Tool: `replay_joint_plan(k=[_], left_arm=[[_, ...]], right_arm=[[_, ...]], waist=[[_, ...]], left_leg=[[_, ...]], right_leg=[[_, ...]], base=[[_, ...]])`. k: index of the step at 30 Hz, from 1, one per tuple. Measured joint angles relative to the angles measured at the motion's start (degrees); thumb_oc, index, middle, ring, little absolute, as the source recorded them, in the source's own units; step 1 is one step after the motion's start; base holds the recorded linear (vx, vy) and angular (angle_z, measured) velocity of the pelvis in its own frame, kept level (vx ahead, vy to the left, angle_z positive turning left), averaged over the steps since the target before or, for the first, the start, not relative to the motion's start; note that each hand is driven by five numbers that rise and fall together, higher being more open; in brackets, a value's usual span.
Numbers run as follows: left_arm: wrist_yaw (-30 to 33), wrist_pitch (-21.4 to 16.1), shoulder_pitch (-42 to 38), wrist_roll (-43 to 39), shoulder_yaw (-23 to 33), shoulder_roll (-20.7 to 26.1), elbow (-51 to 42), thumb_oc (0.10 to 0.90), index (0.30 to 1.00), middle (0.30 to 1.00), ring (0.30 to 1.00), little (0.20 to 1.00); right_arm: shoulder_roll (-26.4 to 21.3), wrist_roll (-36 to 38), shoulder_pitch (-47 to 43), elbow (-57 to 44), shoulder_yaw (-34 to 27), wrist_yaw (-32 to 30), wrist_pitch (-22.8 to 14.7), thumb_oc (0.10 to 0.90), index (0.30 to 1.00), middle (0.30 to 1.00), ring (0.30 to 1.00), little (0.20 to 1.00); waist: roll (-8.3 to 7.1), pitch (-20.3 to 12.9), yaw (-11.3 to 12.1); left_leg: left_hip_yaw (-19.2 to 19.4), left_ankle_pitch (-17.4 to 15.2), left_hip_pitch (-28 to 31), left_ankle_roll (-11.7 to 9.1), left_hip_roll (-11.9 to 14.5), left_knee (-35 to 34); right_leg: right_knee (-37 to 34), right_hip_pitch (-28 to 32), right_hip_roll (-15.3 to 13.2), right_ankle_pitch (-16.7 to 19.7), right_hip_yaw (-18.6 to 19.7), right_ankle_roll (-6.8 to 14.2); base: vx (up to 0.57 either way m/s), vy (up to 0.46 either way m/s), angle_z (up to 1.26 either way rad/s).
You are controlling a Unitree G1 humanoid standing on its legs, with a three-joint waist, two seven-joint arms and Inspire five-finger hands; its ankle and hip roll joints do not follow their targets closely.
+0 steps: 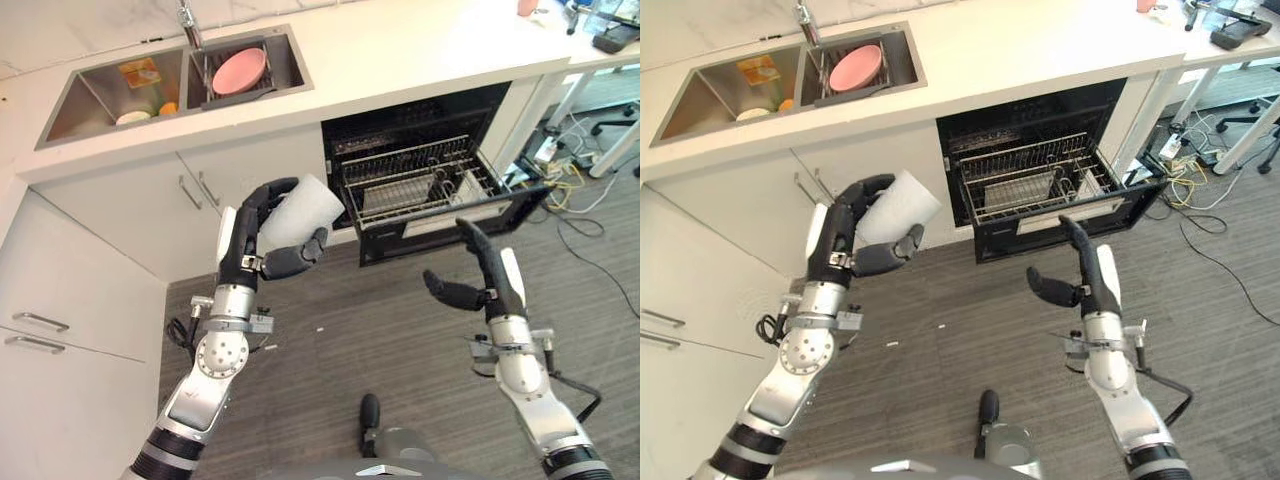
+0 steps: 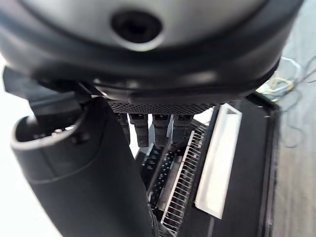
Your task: Place the dishes in the dishwasher.
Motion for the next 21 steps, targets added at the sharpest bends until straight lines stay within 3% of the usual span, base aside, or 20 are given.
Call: replay_joint_plan(k=[1, 4, 5, 6, 7, 8, 9, 10, 11, 12, 13, 14, 15, 16, 17, 18, 19, 20, 21], left_arm=[[0.0, 0.0, 0.1, 0.0, 0.0, 0.2, 0.0, 0.4, 0.3, 0.3, 0.3, 0.3], [0.1, 0.0, 0.2, -0.1, 0.3, 0.4, -0.1, 0.4, 0.3, 0.3, 0.3, 0.3], [0.1, 0.0, 0.2, -0.1, 0.2, 0.3, 0.3, 0.4, 0.3, 0.3, 0.3, 0.3], [0.0, 0.0, -0.1, -0.1, 0.4, 0.5, 0.6, 0.4, 0.3, 0.3, 0.3, 0.3], [0.0, 0.0, 0.1, -0.1, 0.5, 0.5, 1.5, 0.4, 0.3, 0.3, 0.3, 0.3], [0.0, 0.1, 0.1, -0.1, 0.4, 0.6, 2.5, 0.4, 0.3, 0.3, 0.3, 0.3], [0.0, 0.3, 0.5, 0.0, 0.5, 1.2, 3.1, 0.4, 0.3, 0.3, 0.3, 0.3], [0.0, 0.3, 0.9, 0.0, 0.5, 1.9, 3.1, 0.4, 0.3, 0.3, 0.3, 0.3], [0.0, 0.3, 1.2, 0.0, 0.5, 1.9, 2.9, 0.4, 0.3, 0.3, 0.3, 0.3], [-0.2, 0.3, 1.8, 0.0, 0.2, 1.5, 2.3, 0.4, 0.3, 0.3, 0.3, 0.3], [-0.2, 0.3, 1.8, 0.0, 0.2, 1.5, 2.3, 0.4, 0.3, 0.3, 0.3, 0.3], [-0.3, 0.2, 1.8, 0.1, -0.1, 0.8, 1.7, 0.4, 0.3, 0.3, 0.3, 0.3], [-0.3, 0.2, 1.8, 0.1, -0.1, 0.8, 1.7, 0.4, 0.3, 0.3, 0.3, 0.3], [0.0, 0.2, 1.3, 0.1, 0.0, 1.4, 1.3, 0.4, 0.3, 0.3, 0.3, 0.3], [-0.3, 0.2, 0.1, 0.2, 0.0, 3.2, 1.2, 0.4, 0.3, 0.3, 0.3, 0.3], [-0.8, 0.3, -1.1, 0.5, -0.6, 4.5, 1.2, 0.4, 0.3, 0.3, 0.3, 0.3], [-0.9, 0.3, -2.2, 1.2, -1.7, 5.8, 1.2, 0.4, 0.3, 0.3, 0.3, 0.3], [-1.2, 0.4, -3.1, 2.3, -2.5, 6.2, 1.4, 0.4, 0.3, 0.3, 0.3, 0.3], [-1.4, 0.3, -3.9, 2.5, -3.0, 6.3, 1.4, 0.4, 0.3, 0.3, 0.3, 0.3]], right_arm=[[-0.1, 0.1, -0.5, -0.6, 0.0, 0.6, -0.2, 0.8, 0.9, 0.9, 0.9, 0.9], [0.4, 0.3, -1.0, -1.4, 0.0, 2.3, -0.5, 0.8, 0.9, 0.9, 0.9, 0.9], [0.7, 1.0, -0.7, -1.4, -0.2, 3.0, -0.5, 0.8, 0.9, 0.9, 0.9, 0.9], [1.8, 2.4, -0.3, -1.2, -0.5, 3.6, -0.5, 0.8, 0.9, 0.9, 0.9, 0.9], [2.4, 2.7, 0.0, -0.9, -0.1, 3.6, -0.3, 0.8, 0.9, 0.9, 0.9, 0.9], [2.3, 3.9, 0.3, -0.8, 0.2, 4.4, -0.2, 0.8, 0.9, 0.9, 0.9, 0.9], [1.9, 5.1, 0.1, -0.7, 0.9, 5.8, 0.0, 0.8, 0.9, 0.9, 0.9, 0.9], [1.1, 5.1, 0.2, -0.8, 1.4, 6.8, 0.0, 0.8, 0.9, 0.9, 0.9, 0.9], [-0.1, 5.5, 0.8, -2.1, 1.2, 7.9, 0.6, 0.8, 0.9, 0.9, 0.9, 0.9], [-1.8, 6.5, 1.9, -3.4, 0.8, 8.5, 0.6, 0.8, 0.9, 0.9, 0.9, 0.9], [-1.8, 6.5, 1.9, -3.4, 0.8, 8.5, 0.6, 0.8, 0.9, 0.9, 0.9, 0.9], [-0.3, 8.0, 5.3, -5.7, -1.6, 9.3, 0.6, 0.8, 0.9, 0.9, 0.9, 0.9], [-0.3, 8.0, 5.3, -5.7, -1.6, 9.3, 0.6, 0.8, 0.9, 0.9, 0.9, 0.9], [3.6, 11.3, 5.8, -5.9, -1.4, 10.4, 0.9, 0.8, 0.9, 0.9, 0.9, 0.9], [5.3, 12.3, 6.0, -7.1, -0.4, 11.7, 1.3, 0.8, 0.9, 0.9, 0.9, 0.9], [5.9, 12.6, 7.1, -9.1, 0.3, 13.3, 1.4, 0.8, 0.9, 0.9, 0.9, 0.9], [7.8, 13.2, 9.1, -12.0, 0.5, 13.8, 1.5, 0.8, 0.9, 0.9, 0.9, 0.9], [9.1, 13.6, 9.4, -13.4, 1.9, 13.9, 1.8, 0.8, 0.9, 0.9, 0.9, 0.9], [9.0, 13.6, 8.8, -13.9, 3.1, 14.5, 1.9, 0.8, 0.9, 0.9, 0.9, 0.9]], waist=[[-1.26, 0.5, 0.4], [-1.68, 0.5, 0.4], [-1.54, 0.4, 0.4], [-0.68, -0.1, 0.3], [-0.75, 0.0, 0.2], [-0.87, 0.0, 0.5], [-0.61, -0.1, 1.6], [-0.57, -0.2, 2.2], [0.19, -0.5, 1.6], [1.67, -1.4, 0.6], [1.67, -1.4, 0.6], [2.97, -3.2, -0.9], [2.97, -3.2, -0.9], [0.57, -3.5, -1.5], [-0.7, -3.3, -1.0], [-1.42, -3.3, -1.9], [-1.39, -3.3, -1.7], [-1.35, -3.3, -1.9], [-1.32, -3.3, -1.8]], left_leg=[[-0.5, -1.2, -2.9, 1.1, -0.4, 1.0], [-1.0, -3.2, -6.1, 3.7, 1.2, -13.0], [-0.6, -2.9, -5.3, 5.5, 3.7, -23.7], [-0.1, -2.2, -4.3, 6.6, 8.0, -36.5], [0.4, -0.5, -3.1, 8.5, 11.2, -46.5], [-0.8, 1.4, -3.7, 7.2, 12.4, -48.9], [-4.8, 2.6, -3.5, 6.2, 13.1, -49.4], [-7.6, 3.7, -3.5, 6.3, 12.6, -49.3], [-6.2, 5.1, -4.7, 6.8, 11.7, -46.4], [-4.5, 6.8, -5.1, 8.6, 11.2, -44.8], [-4.5, 6.8, -5.1, 8.6, 11.2, -44.8], [-1.3, 9.9, -2.9, 6.5, 8.6, -46.2], [-1.3, 9.9, -2.9, 6.5, 8.6, -46.2], [0.0, 10.2, 0.0, 8.6, 6.3, -49.4], [1.1, 9.6, 0.6, 9.5, 5.0, -49.3], [1.8, 8.9, 1.0, 11.1, 3.5, -49.2], [1.5, 8.2, 1.7, 12.5, 2.0, -49.2], [1.8, 7.2, 2.8, 14.0, 1.2, -49.2], [2.3, 6.3, 3.6, 15.2, 0.4, -49.2]], right_leg=[[-1.1, 2.0, 0.0, -0.3, 1.2, 0.2], [-3.2, 5.8, 1.4, -1.4, 3.2, 1.9], [-4.3, 7.3, 2.6, -1.7, 5.1, 2.4], [-5.2, 8.6, 4.7, -2.2, 5.6, 3.0], [-5.2, 10.2, 5.6, -2.9, 7.0, 2.6], [-5.4, 11.5, 5.8, -3.5, 9.3, 3.4], [-5.4, 12.6, 5.8, -4.1, 11.6, 4.3], [-5.4, 13.7, 5.3, -4.8, 13.3, 3.3], [-5.5, 14.7, 5.0, -5.9, 14.0, 3.3], [-5.5, 15.8, 5.1, -7.0, 14.5, 3.7], [-5.5, 15.8, 5.1, -7.0, 14.5, 3.7], [-5.3, 18.2, 3.9, -9.8, 14.4, 6.1], [-5.3, 18.2, 3.9, -9.8, 14.4, 6.1], [-3.7, 17.8, 1.6, -10.3, 13.2, 7.0], [-1.3, 17.2, -0.1, -11.0, 12.4, 8.5], [2.9, 15.2, -1.9, -11.6, 11.3, 9.8], [6.0, 14.6, -3.2, -11.3, 11.3, 11.1], [10.3, 12.7, -4.5, -13.1, 11.5, 13.9], [10.1, 11.7, -5.7, -14.0, 11.6, 15.4]], base=[[0.21, 0.017, -0.58], [0.31, 0.186, -0.52], [0.36, 0.244, -0.58], [0.32, 0.172, -0.69], [0.3, 0.176, -0.69], [0.29, 0.195, -0.98], [0.13, 0.088, -1.16], [0.19, 0.19, -1.11], [0.13, 0.173, -0.7], [0.13, 0.175, -0.27], [0.18, 0.284, -0.05], [0.12, 0.209, 0.04], [0.12, 0.211, -0.04], [0.05, 0.162, -0.22], [0.07, 0.25, -0.24], [0.07, 0.33, -0.03], [0.02, 0.265, 0.07], [-0.01, 0.259, 0.02], [-0.02, 0.224, -0.21]])
